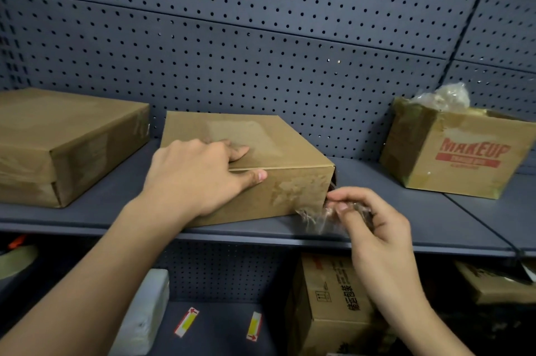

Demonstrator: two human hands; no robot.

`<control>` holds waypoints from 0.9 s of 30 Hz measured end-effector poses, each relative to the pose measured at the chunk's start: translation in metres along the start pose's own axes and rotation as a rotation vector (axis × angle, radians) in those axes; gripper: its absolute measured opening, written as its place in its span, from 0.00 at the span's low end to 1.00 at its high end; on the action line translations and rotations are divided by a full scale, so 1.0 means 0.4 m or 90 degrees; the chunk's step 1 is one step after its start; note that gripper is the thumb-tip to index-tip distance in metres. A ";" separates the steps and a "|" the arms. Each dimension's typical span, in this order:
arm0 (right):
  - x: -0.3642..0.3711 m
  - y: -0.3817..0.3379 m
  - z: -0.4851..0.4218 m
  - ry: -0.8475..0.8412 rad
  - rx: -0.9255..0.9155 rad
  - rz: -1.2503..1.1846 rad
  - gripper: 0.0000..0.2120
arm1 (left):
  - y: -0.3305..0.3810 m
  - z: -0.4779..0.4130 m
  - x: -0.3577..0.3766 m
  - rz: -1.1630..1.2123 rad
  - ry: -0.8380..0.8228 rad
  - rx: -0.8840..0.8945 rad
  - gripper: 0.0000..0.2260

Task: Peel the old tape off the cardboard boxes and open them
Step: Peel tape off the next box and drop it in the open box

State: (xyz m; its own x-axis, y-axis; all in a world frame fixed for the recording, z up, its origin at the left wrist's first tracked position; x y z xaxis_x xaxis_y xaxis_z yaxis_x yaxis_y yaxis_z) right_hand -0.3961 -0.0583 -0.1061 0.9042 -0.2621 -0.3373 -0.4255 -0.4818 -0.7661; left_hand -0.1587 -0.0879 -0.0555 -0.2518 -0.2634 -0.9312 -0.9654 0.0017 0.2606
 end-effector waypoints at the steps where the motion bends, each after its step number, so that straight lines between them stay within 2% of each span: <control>1: 0.006 0.003 -0.005 -0.013 0.004 -0.002 0.12 | 0.000 0.001 0.000 0.000 0.000 0.003 0.34; 5: 0.025 -0.006 -0.024 -0.053 0.003 -0.034 0.08 | 0.001 -0.001 0.000 -0.004 0.001 0.010 0.35; 8: 0.039 0.007 -0.043 -0.074 -0.002 -0.086 0.02 | 0.003 -0.001 -0.002 -0.011 0.012 0.025 0.35; 12: 0.049 0.024 -0.066 -0.095 0.003 -0.157 0.16 | 0.015 0.005 -0.007 -0.021 0.017 0.052 0.34; 16: 0.039 0.027 -0.076 -0.113 -0.048 -0.070 0.16 | 0.052 0.015 -0.014 -0.051 0.042 0.080 0.32; 20: 0.016 0.031 -0.079 -0.152 -0.077 -0.063 0.15 | 0.100 0.023 -0.006 -0.095 0.060 0.128 0.31; 25: -0.080 0.036 -0.108 -0.025 -0.088 0.047 0.14 | 0.127 0.014 -0.011 -0.114 0.055 0.143 0.33; 27: -0.115 0.036 -0.124 0.024 -0.073 0.027 0.13 | 0.137 0.010 -0.010 -0.118 0.067 0.151 0.34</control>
State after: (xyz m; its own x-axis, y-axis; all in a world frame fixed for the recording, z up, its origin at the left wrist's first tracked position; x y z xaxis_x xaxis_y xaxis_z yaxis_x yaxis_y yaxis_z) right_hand -0.4457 -0.0947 -0.0745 0.8843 -0.3139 -0.3456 -0.4665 -0.5618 -0.6832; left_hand -0.2107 -0.0829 -0.0385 -0.0736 -0.3782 -0.9228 -0.9862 0.1653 0.0108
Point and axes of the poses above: each hand's wrist, its own z-axis away from the middle knuckle, its own x-axis out of the palm, y = z × x, the point moved 6 cm from there along -z, towards the middle knuckle, and after that the axes turned 11 degrees about z, right-handed, at the moved point
